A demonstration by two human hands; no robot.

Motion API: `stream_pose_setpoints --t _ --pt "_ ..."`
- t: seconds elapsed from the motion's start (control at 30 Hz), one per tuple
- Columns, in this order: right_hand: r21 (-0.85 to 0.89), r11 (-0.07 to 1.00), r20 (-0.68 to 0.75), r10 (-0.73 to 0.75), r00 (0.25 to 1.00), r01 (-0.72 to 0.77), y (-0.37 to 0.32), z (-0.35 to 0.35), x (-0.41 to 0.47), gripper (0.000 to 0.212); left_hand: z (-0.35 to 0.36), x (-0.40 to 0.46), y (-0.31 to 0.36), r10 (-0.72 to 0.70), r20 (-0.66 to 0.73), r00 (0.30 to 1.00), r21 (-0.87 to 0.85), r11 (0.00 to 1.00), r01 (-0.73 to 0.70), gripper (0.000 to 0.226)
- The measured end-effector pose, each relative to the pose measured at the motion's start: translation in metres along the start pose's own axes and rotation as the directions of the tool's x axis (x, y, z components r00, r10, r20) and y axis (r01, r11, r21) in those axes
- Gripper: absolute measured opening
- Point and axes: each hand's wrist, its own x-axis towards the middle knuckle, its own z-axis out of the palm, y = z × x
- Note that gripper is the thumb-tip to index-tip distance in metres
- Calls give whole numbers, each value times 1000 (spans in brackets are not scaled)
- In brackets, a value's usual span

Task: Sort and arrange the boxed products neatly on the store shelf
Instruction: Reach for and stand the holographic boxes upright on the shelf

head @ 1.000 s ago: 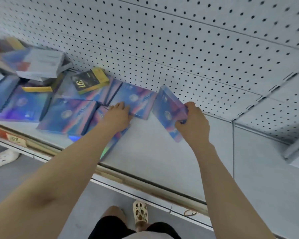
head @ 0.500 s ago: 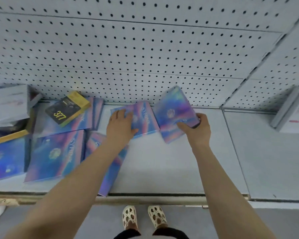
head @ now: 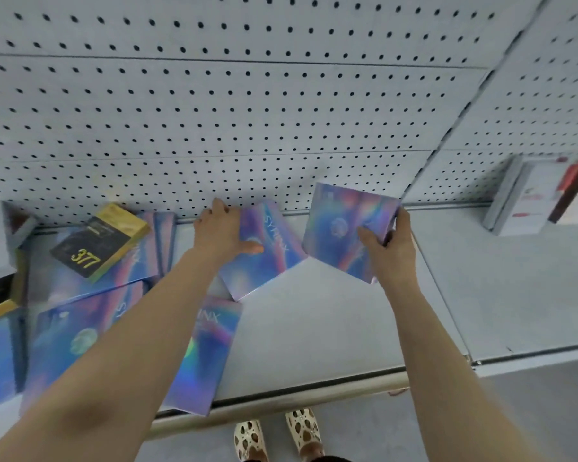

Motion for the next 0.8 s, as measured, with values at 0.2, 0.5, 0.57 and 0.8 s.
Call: stream_pose_setpoints --t 0.2,0.5,0.57,0.8 --pt "52 991 81 120 989 -124 -9 -10 3 47 -28 -9 13 45 -132 990 -278 957 -81 39" --pt "231 968 -196 144 970 -97 2 -45 -25 25 -44 -69 25 -168 -219 961 -832 547 -94 29" --pt "235 967 -276 160 948 -95 6 -58 -37 33 -38 -84 35 -159 -141 977 -926 371 -73 20" --pt "379 910 -167 248 954 -170 30 -132 -74 32 -8 -120 87 -119 70 990 -993 88 81 11"
